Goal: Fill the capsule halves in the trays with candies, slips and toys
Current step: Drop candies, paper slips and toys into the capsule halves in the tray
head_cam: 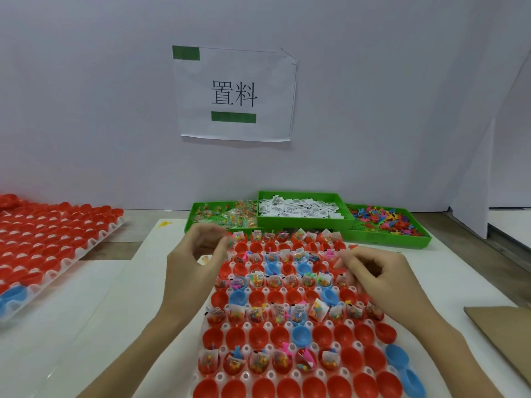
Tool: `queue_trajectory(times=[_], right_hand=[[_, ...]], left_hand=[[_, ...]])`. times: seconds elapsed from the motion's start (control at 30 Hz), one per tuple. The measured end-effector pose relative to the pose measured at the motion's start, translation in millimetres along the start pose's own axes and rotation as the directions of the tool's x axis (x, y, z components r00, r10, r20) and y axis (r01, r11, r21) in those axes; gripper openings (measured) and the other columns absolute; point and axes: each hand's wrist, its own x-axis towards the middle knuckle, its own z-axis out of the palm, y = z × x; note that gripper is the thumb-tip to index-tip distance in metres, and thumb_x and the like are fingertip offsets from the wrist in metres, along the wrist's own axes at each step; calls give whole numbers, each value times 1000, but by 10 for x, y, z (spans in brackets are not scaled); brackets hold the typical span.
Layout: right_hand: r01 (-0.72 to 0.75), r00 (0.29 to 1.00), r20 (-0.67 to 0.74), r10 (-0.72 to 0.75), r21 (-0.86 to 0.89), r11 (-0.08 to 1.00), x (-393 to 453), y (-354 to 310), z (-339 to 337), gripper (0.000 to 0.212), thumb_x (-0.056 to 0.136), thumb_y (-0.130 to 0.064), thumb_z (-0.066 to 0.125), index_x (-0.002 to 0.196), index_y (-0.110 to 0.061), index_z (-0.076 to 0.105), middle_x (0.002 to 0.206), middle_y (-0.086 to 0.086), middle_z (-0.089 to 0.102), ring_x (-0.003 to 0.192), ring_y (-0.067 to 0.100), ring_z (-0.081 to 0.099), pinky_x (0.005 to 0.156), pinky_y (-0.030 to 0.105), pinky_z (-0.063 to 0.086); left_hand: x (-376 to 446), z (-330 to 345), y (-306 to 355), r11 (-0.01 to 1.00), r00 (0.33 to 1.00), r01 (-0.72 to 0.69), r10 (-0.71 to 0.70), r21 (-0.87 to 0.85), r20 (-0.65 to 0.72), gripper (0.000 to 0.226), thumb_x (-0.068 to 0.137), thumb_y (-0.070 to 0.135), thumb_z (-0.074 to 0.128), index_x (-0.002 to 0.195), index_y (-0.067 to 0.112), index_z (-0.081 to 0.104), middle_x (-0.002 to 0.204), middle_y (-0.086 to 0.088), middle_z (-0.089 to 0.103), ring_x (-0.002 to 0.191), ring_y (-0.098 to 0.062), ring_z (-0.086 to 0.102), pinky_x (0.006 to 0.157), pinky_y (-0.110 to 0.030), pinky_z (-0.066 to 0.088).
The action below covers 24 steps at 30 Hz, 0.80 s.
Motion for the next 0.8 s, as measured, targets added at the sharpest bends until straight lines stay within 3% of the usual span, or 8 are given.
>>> queue_trajectory(times=[0.13, 0.27, 0.47, 0.63, 0.73, 0.8], right_hand=[[-10, 999, -30, 10, -15, 1000, 109, -39, 118, 12, 95, -37, 62, 100, -33, 73, 78, -8, 71, 66, 11, 67, 60, 15, 53], [0, 1000, 20, 4, -209, 978, 422, -28, 280, 14, 98, -20, 65, 105, -30, 72, 93, -19, 69, 88, 1, 65, 74, 15, 52], [80, 997, 52, -64, -396, 915, 1174, 10, 553, 16, 100, -14, 62, 109, -15, 76, 107, -1, 70, 88, 5, 61, 81, 11, 46], [-39, 983, 140, 122, -488, 872, 1747, 169, 813, 20, 99, -15, 65, 115, -7, 75, 117, 9, 74, 104, 19, 68, 94, 26, 50], [-167, 947, 160, 278, -496, 852, 1929, 269, 922, 26, 91, -24, 76, 109, -6, 76, 116, 12, 74, 98, 19, 66, 90, 30, 52], [-243, 921, 156, 356, -484, 841, 2022, 298, 959, 32, 84, -31, 82, 104, -6, 77, 121, 12, 71, 107, 23, 66, 97, 36, 52]], left_hand=[[-87, -15, 16, 998, 997, 44, -41, -47, 60, 23, 94, 11, 70, 108, 28, 74, 89, 12, 75, 87, -12, 71, 77, -20, 57], [-141, -13, -13, 997, 998, 39, -35, -68, 55, 26, 94, 9, 69, 106, 31, 76, 92, 13, 76, 87, -13, 71, 75, -19, 58], [-108, -49, -69, 998, 999, 27, -25, -63, 30, 24, 93, 8, 70, 105, 28, 76, 92, 11, 76, 87, -16, 71, 75, -23, 59], [-97, -64, -123, 999, 999, 27, -26, -23, 44, 23, 93, 6, 69, 103, 25, 76, 90, 12, 75, 84, -17, 70, 74, -27, 59], [-88, -80, -149, 1000, 999, 26, -26, -5, 43, 21, 93, 7, 70, 100, 26, 76, 89, 13, 74, 83, -17, 69, 73, -27, 58], [-77, -93, -156, 1000, 999, 24, -23, -15, 38, 19, 93, 11, 69, 99, 28, 76, 89, 12, 74, 82, -18, 69, 73, -27, 58]])
